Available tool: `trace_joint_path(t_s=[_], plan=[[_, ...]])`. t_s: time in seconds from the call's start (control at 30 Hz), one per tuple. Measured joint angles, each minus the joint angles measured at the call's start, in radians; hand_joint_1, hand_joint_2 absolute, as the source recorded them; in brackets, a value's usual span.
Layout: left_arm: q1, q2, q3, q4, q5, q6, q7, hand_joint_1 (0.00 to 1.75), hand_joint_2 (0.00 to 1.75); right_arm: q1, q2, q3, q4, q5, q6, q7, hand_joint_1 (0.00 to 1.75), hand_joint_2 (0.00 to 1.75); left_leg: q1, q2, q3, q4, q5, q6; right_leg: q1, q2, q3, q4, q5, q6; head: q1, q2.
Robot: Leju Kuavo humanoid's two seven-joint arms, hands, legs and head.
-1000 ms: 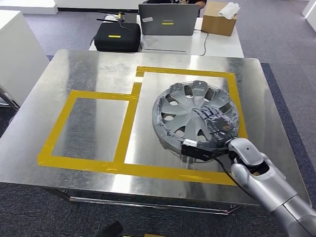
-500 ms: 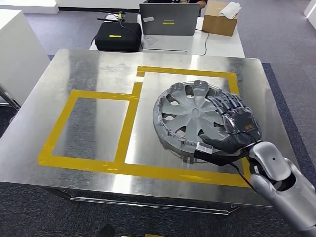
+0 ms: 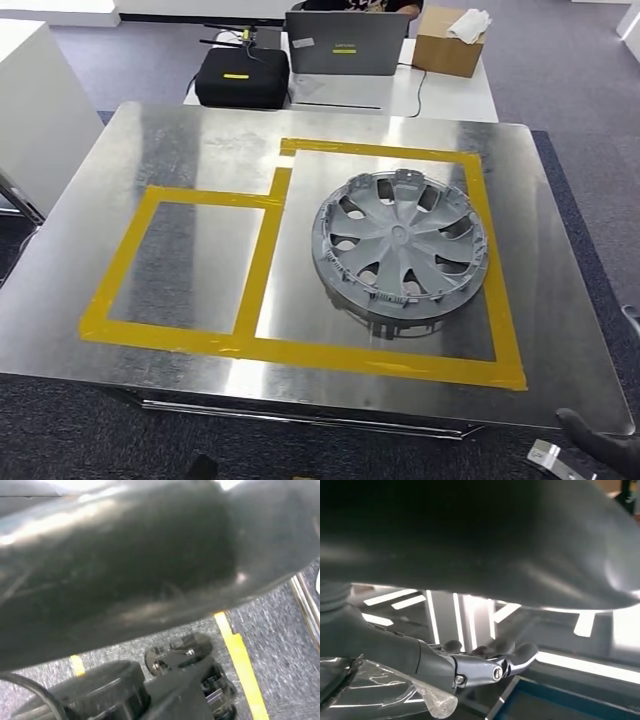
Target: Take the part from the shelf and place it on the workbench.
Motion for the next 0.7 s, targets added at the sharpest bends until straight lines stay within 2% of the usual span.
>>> trace_joint_path(t_s=[0.03, 0.07, 0.1, 0.17, 0.2, 0.23, 0.3, 0.37, 0.4, 0.43, 0.5, 0.53, 0.57, 0.6, 0.7], plan=[[0.001, -0.002, 0.004, 0.000, 0.005, 0.002, -0.003, 0.00, 0.00, 0.029, 0.042, -0.028, -0.015, -0.024, -0.002, -0.022, 0.00, 0.00, 0.002, 0.001, -0.001, 0.001, -0.001, -0.003, -0.004, 0.000, -0.020, 0.038, -0.010, 0.005, 0.000, 0.000], [0.004, -0.004, 0.008, 0.000, 0.010, 0.003, -0.006, 0.00, 0.00, 0.054, 0.087, -0.057, -0.027, -0.046, -0.007, -0.050, 0.00, 0.00, 0.005, 0.001, -0.001, 0.003, -0.002, -0.007, -0.010, -0.001, -0.024, 0.042, 0.000, 0.012, 0.000, 0.000], [0.007, -0.005, 0.011, 0.000, 0.015, 0.004, -0.009, 0.00, 0.00, 0.074, 0.130, -0.085, -0.036, -0.066, -0.011, -0.079, 0.00, 0.00, 0.010, 0.001, -0.003, 0.008, -0.005, -0.014, -0.016, -0.003, -0.007, 0.008, 0.026, 0.019, 0.000, 0.000], [0.011, -0.006, 0.017, 0.000, 0.021, 0.007, -0.013, 0.00, 0.00, 0.099, 0.214, -0.138, -0.047, -0.102, 0.000, -0.157, 0.00, 0.00, 0.017, 0.001, -0.008, 0.028, -0.015, -0.036, -0.027, -0.005, 0.054, -0.111, 0.084, 0.039, 0.001, 0.000], [0.011, -0.005, 0.019, 0.001, 0.025, 0.009, -0.016, 0.00, 0.00, 0.099, 0.267, -0.169, -0.051, -0.127, 0.028, -0.224, 0.00, 0.00, 0.019, 0.000, -0.011, 0.041, -0.021, -0.047, -0.029, -0.002, 0.075, -0.153, 0.099, 0.037, 0.003, 0.000], [0.012, -0.005, 0.022, 0.001, 0.029, 0.012, -0.018, 0.00, 0.00, 0.085, 0.334, -0.208, -0.053, -0.156, 0.074, -0.314, 0.00, 0.00, 0.018, -0.001, -0.014, 0.050, -0.025, -0.055, -0.029, 0.002, 0.086, -0.172, 0.104, 0.031, 0.005, 0.000], [0.015, -0.004, 0.025, 0.002, 0.037, 0.019, -0.021, 0.00, 0.00, 0.017, 0.490, -0.335, -0.054, -0.218, 0.179, -0.512, 0.00, 0.00, 0.018, -0.003, -0.017, 0.055, -0.023, -0.066, -0.026, 0.008, 0.083, -0.163, 0.105, 0.005, 0.002, 0.000], [0.018, -0.005, 0.026, 0.003, 0.043, 0.024, -0.021, 0.00, 0.00, -0.057, 0.619, -0.505, -0.042, -0.267, 0.245, -0.623, 0.00, 0.00, 0.020, -0.002, -0.025, 0.065, -0.035, -0.072, -0.025, 0.004, 0.074, -0.156, 0.112, -0.011, -0.003, 0.000], [0.019, -0.005, 0.027, 0.004, 0.045, 0.026, -0.021, 0.00, 0.00, -0.091, 0.669, -0.592, -0.026, -0.286, 0.262, -0.641, 0.00, 0.00, 0.021, -0.002, -0.037, 0.091, -0.062, -0.073, -0.024, 0.001, 0.067, -0.155, 0.118, -0.020, -0.005, 0.000], [0.020, -0.006, 0.027, 0.004, 0.047, 0.027, -0.021, 0.00, 0.00, -0.125, 0.706, -0.667, -0.002, -0.298, 0.271, -0.643, 0.00, 0.00, 0.022, -0.001, -0.053, 0.135, -0.101, -0.073, -0.022, -0.001, 0.060, -0.156, 0.124, -0.028, -0.006, 0.000], [0.021, -0.007, 0.028, 0.004, 0.051, 0.029, -0.020, 0.00, 0.00, -0.200, 0.772, -0.798, 0.071, -0.309, 0.282, -0.639, 0.00, 0.00, 0.020, -0.001, -0.091, 0.261, -0.183, -0.069, -0.014, -0.005, 0.043, -0.157, 0.137, -0.040, -0.007, 0.000], [0.022, -0.007, 0.028, 0.004, 0.053, 0.030, -0.019, 0.00, 0.00, -0.236, 0.798, -0.857, 0.120, -0.313, 0.285, -0.633, 0.00, 0.00, 0.018, -0.001, -0.100, 0.308, -0.207, -0.065, -0.009, -0.006, 0.034, -0.157, 0.144, -0.043, -0.007, 0.000], [0.022, -0.007, 0.028, 0.004, 0.055, 0.031, -0.019, 0.00, 0.00, -0.271, 0.820, -0.912, 0.174, -0.318, 0.288, -0.627, 0.00, 0.00, 0.015, -0.001, -0.094, 0.324, -0.212, -0.059, -0.004, -0.007, 0.025, -0.157, 0.150, -0.045, -0.007, 0.000], [0.022, -0.007, 0.028, 0.004, 0.056, 0.031, -0.019, 0.00, 0.00, -0.305, 0.839, -0.962, 0.230, -0.322, 0.288, -0.625, 0.00, 0.00, 0.010, -0.001, -0.070, 0.300, -0.200, -0.050, 0.000, -0.008, 0.016, -0.157, 0.158, -0.046, -0.007, 0.000], [0.019, -0.006, 0.028, 0.004, 0.058, 0.032, -0.019, 0.00, 0.00, -0.384, 0.880, -1.085, 0.378, -0.323, 0.282, -0.636, 0.00, 0.00, -0.011, -0.001, 0.062, 0.093, -0.135, -0.014, 0.008, -0.007, -0.004, -0.157, 0.181, -0.045, -0.006, 0.000]])
